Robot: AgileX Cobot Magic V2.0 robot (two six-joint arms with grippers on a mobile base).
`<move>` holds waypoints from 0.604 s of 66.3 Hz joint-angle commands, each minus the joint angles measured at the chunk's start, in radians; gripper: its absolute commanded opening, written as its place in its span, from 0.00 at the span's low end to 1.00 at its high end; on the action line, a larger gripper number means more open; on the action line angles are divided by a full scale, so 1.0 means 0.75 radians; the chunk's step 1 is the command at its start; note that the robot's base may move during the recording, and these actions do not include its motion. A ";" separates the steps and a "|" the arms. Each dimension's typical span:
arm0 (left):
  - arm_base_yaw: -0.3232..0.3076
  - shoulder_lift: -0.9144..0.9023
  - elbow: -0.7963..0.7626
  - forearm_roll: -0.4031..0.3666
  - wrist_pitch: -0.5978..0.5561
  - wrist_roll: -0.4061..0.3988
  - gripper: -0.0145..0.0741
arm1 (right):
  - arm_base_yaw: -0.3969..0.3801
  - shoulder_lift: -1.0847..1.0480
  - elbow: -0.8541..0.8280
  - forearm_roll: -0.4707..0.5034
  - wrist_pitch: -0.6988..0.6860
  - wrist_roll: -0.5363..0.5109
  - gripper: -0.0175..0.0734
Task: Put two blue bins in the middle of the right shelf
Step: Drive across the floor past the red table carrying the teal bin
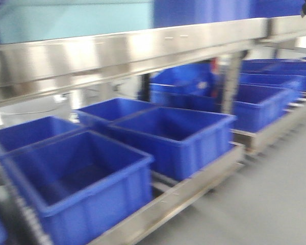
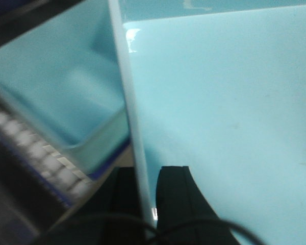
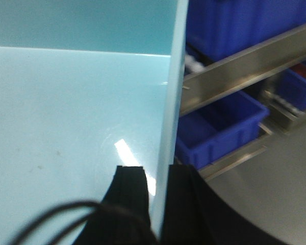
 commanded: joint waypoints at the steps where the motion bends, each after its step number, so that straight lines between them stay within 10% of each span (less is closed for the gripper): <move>1: -0.007 -0.019 -0.019 -0.080 -0.055 0.011 0.04 | 0.006 -0.017 -0.017 0.035 -0.097 -0.017 0.03; 40: -0.007 -0.019 -0.019 -0.080 -0.055 0.011 0.04 | 0.006 -0.017 -0.017 0.035 -0.099 -0.017 0.03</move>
